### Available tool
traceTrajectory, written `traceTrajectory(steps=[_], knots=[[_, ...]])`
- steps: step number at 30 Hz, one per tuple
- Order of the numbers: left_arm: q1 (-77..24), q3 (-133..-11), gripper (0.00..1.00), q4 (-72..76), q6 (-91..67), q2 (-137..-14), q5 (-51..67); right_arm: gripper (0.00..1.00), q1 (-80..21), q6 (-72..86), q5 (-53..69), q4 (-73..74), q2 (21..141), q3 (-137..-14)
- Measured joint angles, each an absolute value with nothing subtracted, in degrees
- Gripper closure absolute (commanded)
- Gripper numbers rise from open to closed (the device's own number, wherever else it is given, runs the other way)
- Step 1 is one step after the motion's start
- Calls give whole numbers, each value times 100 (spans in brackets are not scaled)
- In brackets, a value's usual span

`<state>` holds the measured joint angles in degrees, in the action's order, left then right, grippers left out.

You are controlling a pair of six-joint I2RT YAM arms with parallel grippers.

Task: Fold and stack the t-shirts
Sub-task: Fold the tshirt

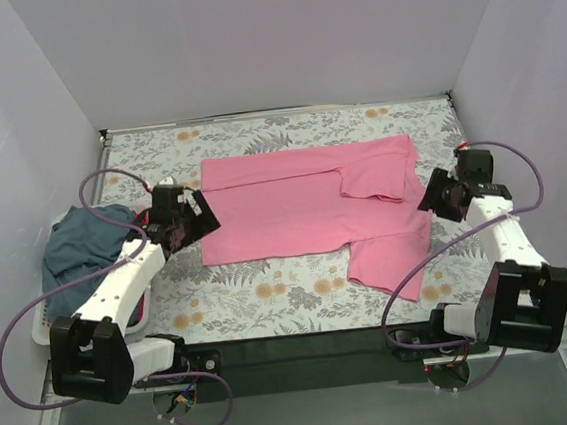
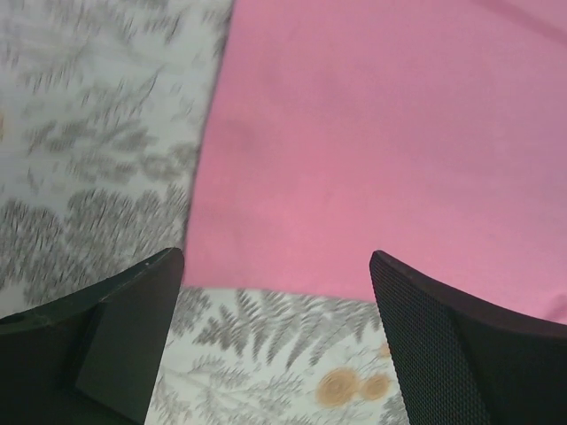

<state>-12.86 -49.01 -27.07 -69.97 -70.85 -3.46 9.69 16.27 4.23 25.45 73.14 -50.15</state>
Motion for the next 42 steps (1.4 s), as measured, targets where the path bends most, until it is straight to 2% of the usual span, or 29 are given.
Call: traceTrajectory(steps=[6,12,16,23,29,30,33,42], knots=[[-1286,-3863,26,-3181,-7146,-6914,-480,55,972,1651,252,2971,6753,-4327],[-1286,-3822,30,-3074,-7207,-7159,-519,55,972,1656,193,2991,6755,-4305],[-1291,-3850,37,-2956,-7207,-7511,-513,57,972,1691,145,2987,6796,-4305],[-1337,-3924,56,-2856,-7205,-7865,-537,57,972,1765,-40,2985,6855,-4307],[-1343,-3900,82,-2773,-7201,-7905,-510,57,972,1780,-117,2840,7085,-4248],[-1347,-3887,90,-2753,-7199,-7905,-497,57,972,1780,-126,2829,7133,-4228],[-1347,-3861,100,-2674,-7190,-7913,-451,58,972,1780,-141,2812,7262,-4219],[-1352,-3837,100,-2530,-7140,-7920,-392,64,972,1780,-137,2674,7655,-4219]])
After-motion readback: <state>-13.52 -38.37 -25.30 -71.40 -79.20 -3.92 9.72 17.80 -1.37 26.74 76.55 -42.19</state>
